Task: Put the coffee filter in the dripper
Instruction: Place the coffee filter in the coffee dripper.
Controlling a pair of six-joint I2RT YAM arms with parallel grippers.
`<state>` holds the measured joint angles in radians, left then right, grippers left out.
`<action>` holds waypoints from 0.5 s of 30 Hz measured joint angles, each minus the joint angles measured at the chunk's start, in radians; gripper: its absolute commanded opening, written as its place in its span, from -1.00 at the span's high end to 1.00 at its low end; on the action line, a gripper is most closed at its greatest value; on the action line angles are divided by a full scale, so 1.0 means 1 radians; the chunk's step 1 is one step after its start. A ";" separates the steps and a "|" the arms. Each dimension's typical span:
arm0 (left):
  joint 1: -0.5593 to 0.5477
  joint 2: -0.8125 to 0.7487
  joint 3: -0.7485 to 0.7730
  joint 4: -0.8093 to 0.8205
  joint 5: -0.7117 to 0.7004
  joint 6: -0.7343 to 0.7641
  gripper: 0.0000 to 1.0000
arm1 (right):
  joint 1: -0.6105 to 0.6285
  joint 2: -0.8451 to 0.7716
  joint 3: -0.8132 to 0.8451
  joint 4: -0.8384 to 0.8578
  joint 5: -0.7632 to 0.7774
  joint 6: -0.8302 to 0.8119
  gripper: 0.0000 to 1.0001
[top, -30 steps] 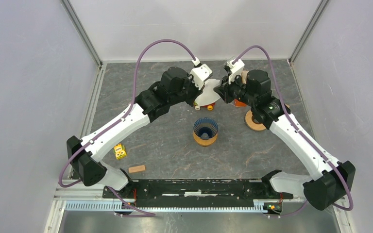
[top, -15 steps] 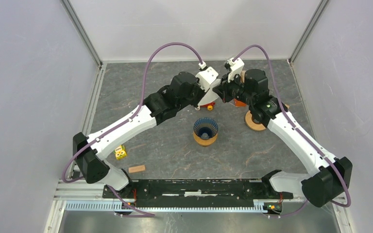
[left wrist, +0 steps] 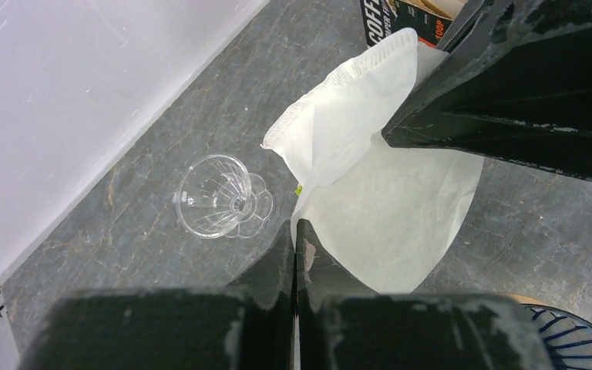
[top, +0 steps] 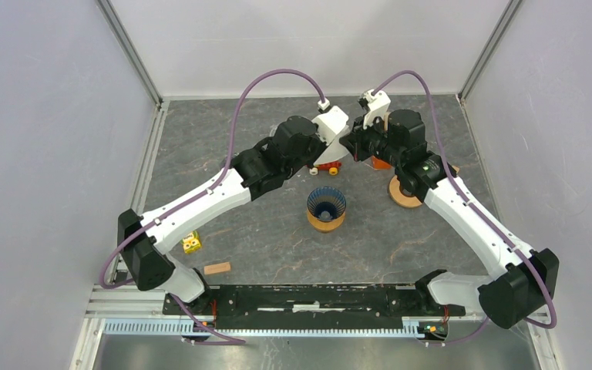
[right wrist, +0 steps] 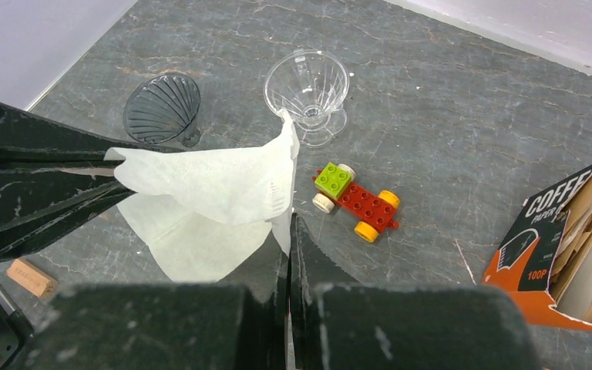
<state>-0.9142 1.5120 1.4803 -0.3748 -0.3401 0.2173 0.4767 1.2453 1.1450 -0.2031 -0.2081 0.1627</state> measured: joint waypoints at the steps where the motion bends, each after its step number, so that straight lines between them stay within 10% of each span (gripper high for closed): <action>1: -0.002 0.002 0.000 0.004 -0.005 0.006 0.96 | 0.000 0.000 0.000 0.000 0.003 0.002 1.00; 15: -0.009 0.017 0.000 0.019 -0.071 0.019 0.85 | 0.000 0.000 -0.005 0.008 0.009 0.022 1.00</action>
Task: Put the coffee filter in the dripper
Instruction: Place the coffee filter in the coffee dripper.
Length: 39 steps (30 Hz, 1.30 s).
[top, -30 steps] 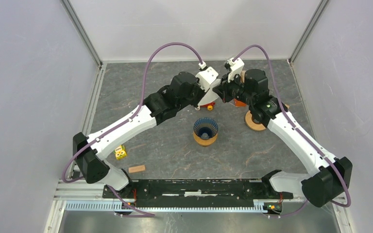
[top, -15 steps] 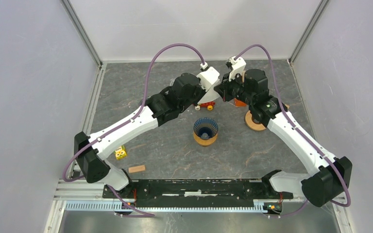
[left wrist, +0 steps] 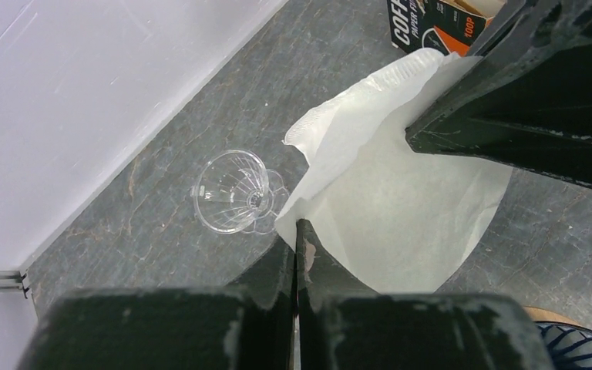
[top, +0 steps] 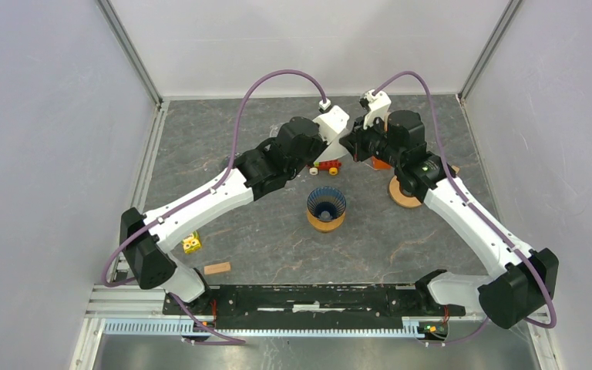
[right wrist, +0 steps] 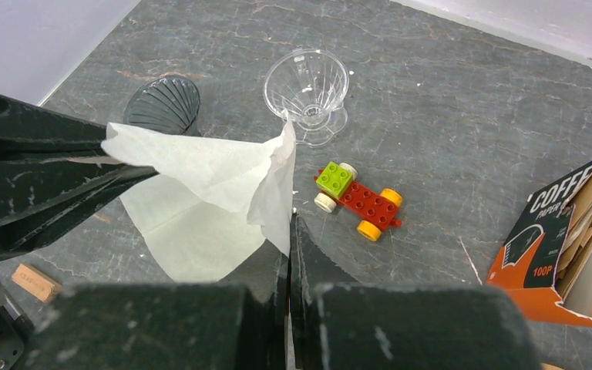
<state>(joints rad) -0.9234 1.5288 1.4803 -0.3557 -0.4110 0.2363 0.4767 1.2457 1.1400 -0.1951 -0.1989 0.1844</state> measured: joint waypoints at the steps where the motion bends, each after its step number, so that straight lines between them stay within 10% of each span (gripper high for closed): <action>1: 0.000 0.000 0.000 0.000 -0.002 0.000 0.73 | 0.000 0.000 -0.003 0.001 0.000 0.002 1.00; 18: 0.000 0.027 0.052 -0.005 0.082 -0.037 -0.07 | 0.000 0.000 -0.011 0.024 -0.029 0.013 1.00; 29: 0.000 0.071 0.057 0.019 0.049 -0.036 -0.09 | -0.009 -0.002 -0.029 0.034 -0.060 0.028 1.00; 39: 0.000 0.071 0.022 0.087 0.013 -0.008 0.40 | -0.014 -0.003 -0.042 0.045 -0.083 0.039 1.00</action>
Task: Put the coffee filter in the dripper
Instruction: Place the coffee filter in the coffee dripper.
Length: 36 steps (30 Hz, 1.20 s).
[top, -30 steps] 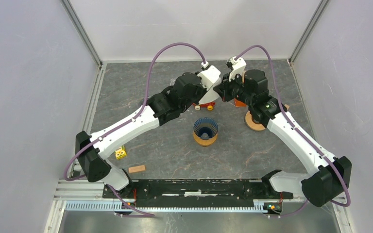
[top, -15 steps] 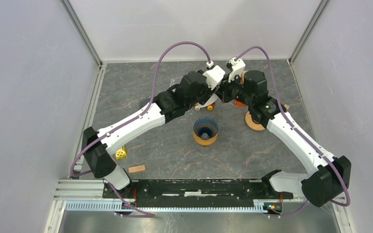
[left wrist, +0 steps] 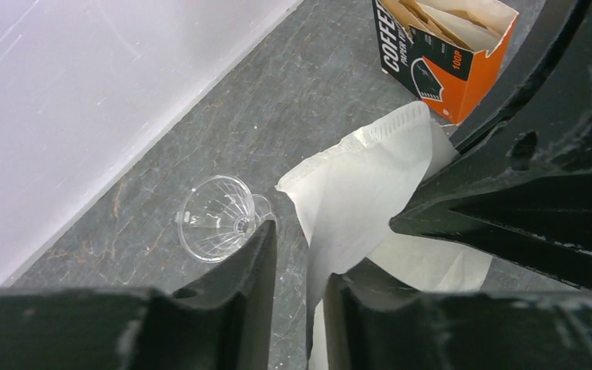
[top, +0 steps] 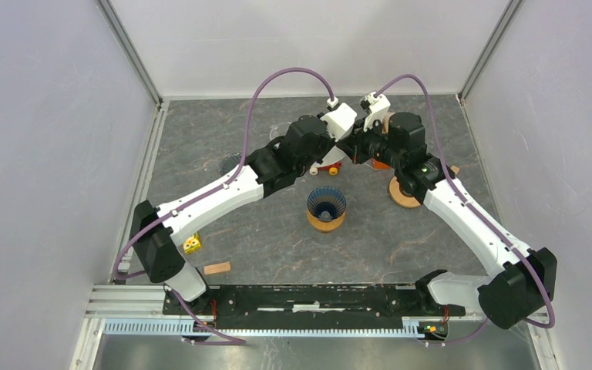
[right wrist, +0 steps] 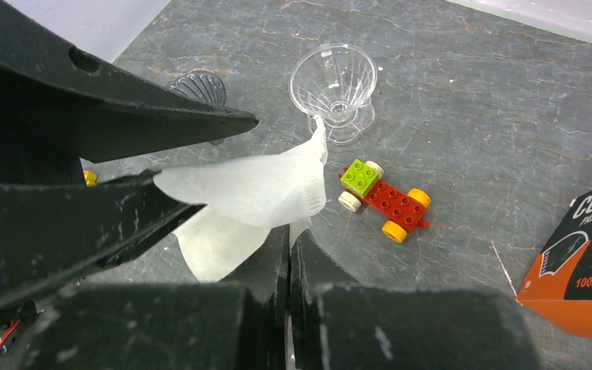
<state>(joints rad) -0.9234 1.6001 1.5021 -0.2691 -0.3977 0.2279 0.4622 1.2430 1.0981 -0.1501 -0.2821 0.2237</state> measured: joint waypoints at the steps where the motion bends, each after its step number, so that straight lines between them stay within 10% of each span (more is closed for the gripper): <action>1: 0.000 0.000 -0.002 0.005 -0.003 0.004 0.44 | -0.001 0.000 0.000 0.000 -0.002 0.000 1.00; 18: 0.000 -0.008 -0.018 0.039 -0.020 0.038 0.78 | -0.001 0.000 0.000 -0.001 0.019 0.002 1.00; 28: 0.000 -0.043 -0.045 0.037 -0.012 0.043 0.19 | -0.024 -0.004 -0.016 0.027 -0.001 0.001 1.00; 36: 0.000 -0.066 -0.054 0.036 0.009 0.043 0.31 | -0.065 -0.014 -0.042 0.060 -0.064 0.043 1.00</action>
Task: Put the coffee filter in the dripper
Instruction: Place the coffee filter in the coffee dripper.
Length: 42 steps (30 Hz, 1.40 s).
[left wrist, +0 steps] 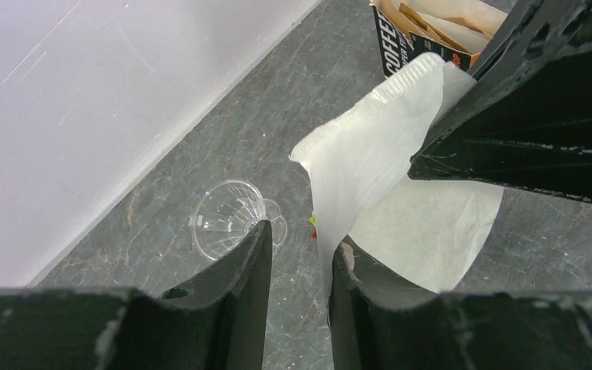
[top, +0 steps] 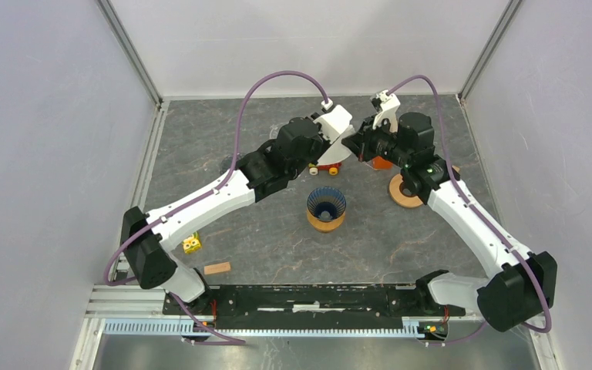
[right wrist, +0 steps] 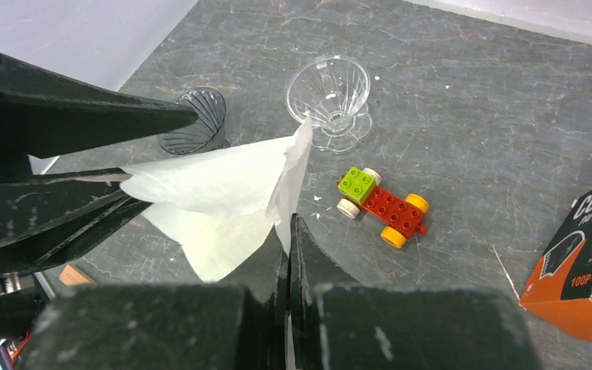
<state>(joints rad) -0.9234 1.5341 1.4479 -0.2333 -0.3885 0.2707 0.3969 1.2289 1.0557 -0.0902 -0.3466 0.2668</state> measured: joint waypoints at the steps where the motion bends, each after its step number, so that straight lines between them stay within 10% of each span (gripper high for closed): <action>1: 0.000 -0.002 -0.002 0.000 0.002 0.000 0.37 | -0.001 -0.002 0.000 0.003 -0.004 0.002 1.00; 7: 0.000 -0.003 -0.010 -0.008 0.031 -0.006 0.95 | -0.005 -0.013 -0.006 0.029 -0.032 0.008 0.97; 21: 0.000 -0.024 -0.010 -0.076 0.179 -0.007 0.95 | -0.005 -0.061 -0.025 0.021 -0.039 -0.195 0.04; 42: 0.000 -0.064 -0.047 -0.117 0.273 -0.006 0.95 | -0.005 -0.110 -0.025 -0.057 -0.169 -0.507 -0.12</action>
<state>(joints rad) -0.9234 1.4704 1.4010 -0.3508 -0.1154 0.2646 0.3923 1.1191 1.0309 -0.1474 -0.5156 -0.2405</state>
